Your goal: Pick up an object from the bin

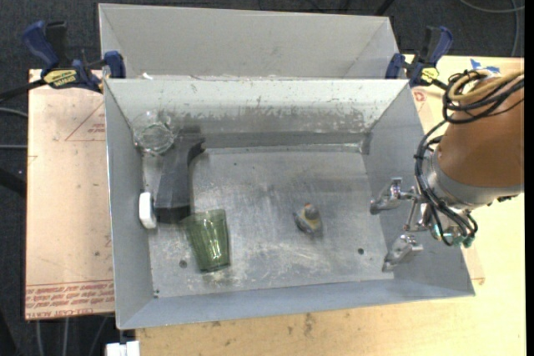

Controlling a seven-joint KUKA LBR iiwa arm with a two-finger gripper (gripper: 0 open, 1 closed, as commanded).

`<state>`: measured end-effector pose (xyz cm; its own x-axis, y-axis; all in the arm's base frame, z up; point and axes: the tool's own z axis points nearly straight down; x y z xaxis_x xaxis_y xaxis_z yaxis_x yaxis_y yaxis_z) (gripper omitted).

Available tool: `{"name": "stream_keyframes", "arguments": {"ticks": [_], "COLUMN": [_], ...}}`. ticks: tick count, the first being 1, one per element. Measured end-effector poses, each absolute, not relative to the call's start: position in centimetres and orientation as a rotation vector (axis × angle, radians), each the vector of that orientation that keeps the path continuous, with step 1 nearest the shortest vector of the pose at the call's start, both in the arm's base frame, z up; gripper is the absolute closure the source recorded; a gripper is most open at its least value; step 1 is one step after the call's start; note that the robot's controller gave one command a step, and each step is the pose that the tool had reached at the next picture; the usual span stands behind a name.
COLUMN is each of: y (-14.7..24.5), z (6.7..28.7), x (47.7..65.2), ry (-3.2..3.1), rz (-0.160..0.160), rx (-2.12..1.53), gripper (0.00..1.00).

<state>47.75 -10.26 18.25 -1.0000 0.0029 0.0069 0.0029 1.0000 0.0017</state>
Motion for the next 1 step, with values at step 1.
{"name": "stream_keyframes", "arguments": {"ticks": [1], "y": [-10.23], "z": [18.57], "x": [47.93], "ry": [-3.142], "rz": [-0.001], "rx": [0.0], "gripper": [0.0]}}
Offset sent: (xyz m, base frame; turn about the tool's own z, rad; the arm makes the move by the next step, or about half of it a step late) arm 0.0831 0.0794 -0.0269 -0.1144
